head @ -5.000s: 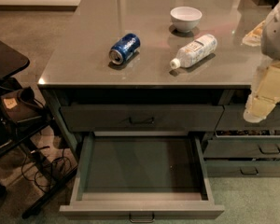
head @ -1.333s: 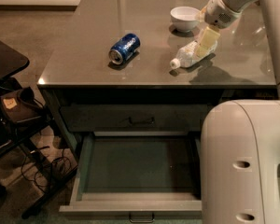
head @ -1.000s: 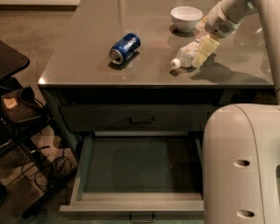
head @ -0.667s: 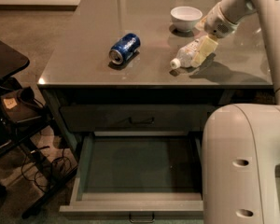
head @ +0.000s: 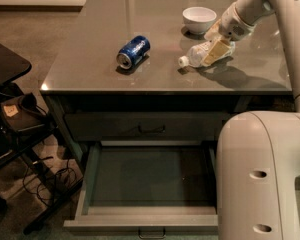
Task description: Place blue plastic bottle into middle drawer
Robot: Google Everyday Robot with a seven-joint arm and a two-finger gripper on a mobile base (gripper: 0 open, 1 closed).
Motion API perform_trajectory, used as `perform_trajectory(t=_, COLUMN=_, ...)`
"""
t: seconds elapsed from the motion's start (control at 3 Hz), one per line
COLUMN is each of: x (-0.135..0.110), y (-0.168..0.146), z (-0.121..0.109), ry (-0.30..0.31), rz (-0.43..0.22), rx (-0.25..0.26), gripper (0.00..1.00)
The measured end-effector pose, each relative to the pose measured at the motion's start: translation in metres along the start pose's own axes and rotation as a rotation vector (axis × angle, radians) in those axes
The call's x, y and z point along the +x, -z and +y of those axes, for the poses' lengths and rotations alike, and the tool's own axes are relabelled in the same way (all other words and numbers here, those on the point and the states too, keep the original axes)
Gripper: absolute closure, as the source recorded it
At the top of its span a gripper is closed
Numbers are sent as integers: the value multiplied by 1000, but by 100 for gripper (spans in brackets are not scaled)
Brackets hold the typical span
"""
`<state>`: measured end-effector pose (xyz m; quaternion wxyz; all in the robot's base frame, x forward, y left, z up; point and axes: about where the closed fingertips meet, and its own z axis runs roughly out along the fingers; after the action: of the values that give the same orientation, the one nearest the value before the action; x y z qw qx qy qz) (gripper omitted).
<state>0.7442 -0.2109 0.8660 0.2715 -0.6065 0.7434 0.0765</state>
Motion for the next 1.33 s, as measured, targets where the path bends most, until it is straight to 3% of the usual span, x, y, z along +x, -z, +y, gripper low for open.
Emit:
perform_trajectory(t=0.67, x=0, y=0, z=0, ry=0, rz=0, rx=0, gripper=89)
perform_trajectory(t=1.0, x=0, y=0, z=0, ry=0, rz=0, rx=0, gripper=100)
perform_trajectory(t=1.33, x=-3, y=24, z=1, ry=-31, rz=-26, rx=50, gripper=100)
